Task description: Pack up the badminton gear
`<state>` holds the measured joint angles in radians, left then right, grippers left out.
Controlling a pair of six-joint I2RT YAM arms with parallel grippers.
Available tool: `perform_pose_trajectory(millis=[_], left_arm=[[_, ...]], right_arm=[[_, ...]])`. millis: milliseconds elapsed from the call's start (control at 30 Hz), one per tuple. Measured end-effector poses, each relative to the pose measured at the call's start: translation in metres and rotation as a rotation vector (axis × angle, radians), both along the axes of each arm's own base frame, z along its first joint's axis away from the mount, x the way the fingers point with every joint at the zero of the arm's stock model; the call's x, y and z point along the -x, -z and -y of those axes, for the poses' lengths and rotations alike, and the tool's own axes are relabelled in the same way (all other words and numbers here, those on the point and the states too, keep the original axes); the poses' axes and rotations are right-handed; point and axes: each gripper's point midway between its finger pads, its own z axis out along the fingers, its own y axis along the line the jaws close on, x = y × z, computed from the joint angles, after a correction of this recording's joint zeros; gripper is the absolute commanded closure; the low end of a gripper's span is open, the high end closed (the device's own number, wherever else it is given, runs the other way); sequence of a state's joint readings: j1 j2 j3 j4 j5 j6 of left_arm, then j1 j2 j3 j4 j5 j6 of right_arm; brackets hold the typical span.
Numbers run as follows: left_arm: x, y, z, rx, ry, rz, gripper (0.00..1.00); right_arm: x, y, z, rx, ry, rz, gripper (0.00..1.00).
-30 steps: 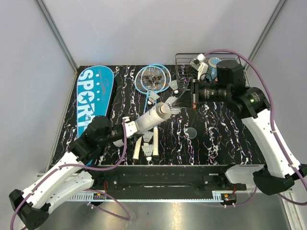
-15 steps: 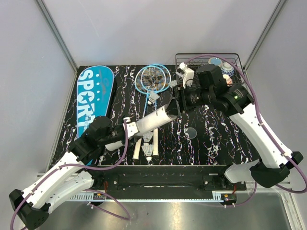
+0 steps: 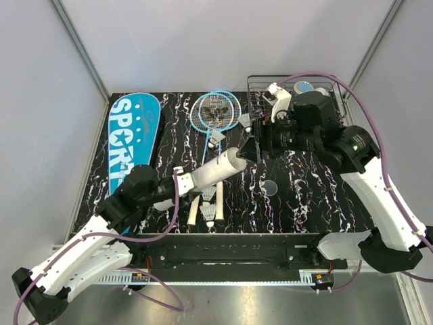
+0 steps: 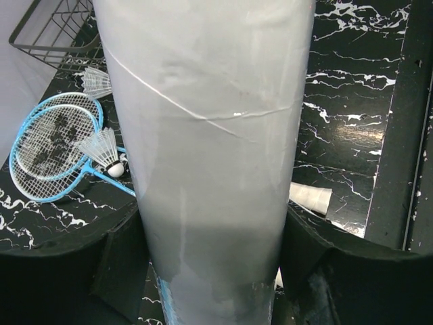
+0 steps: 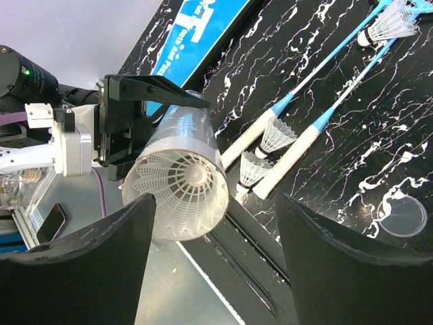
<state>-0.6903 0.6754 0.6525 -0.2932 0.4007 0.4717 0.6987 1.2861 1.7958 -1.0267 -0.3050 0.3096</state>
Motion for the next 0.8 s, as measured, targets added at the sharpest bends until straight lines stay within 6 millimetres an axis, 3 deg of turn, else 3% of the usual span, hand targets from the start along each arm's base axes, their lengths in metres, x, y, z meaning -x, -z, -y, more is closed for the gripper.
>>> perform_pose_trajectory(millis=[200, 400, 500, 667, 800], left_arm=[[0.001, -0.004, 0.0, 0.01, 0.002, 0.012, 0.79], [0.0, -0.004, 0.0, 0.01, 0.002, 0.014, 0.82], [-0.001, -0.002, -0.001, 0.003, -0.013, 0.011, 0.83], [-0.021, -0.007, -0.014, -0.002, -0.152, 0.037, 0.88], [-0.043, -0.014, -0.035, -0.003, -0.327, 0.071, 0.89]], right_arm=[[0.002, 0.004, -0.001, -0.004, -0.007, -0.011, 0.21], [0.005, 0.052, -0.018, 0.014, -0.049, -0.147, 0.2], [-0.002, 0.062, -0.019, 0.022, -0.016, -0.152, 0.12], [-0.023, 0.033, 0.007, -0.025, 0.182, 0.014, 0.03], [-0.018, -0.002, 0.042, -0.154, 0.331, 0.153, 0.02]])
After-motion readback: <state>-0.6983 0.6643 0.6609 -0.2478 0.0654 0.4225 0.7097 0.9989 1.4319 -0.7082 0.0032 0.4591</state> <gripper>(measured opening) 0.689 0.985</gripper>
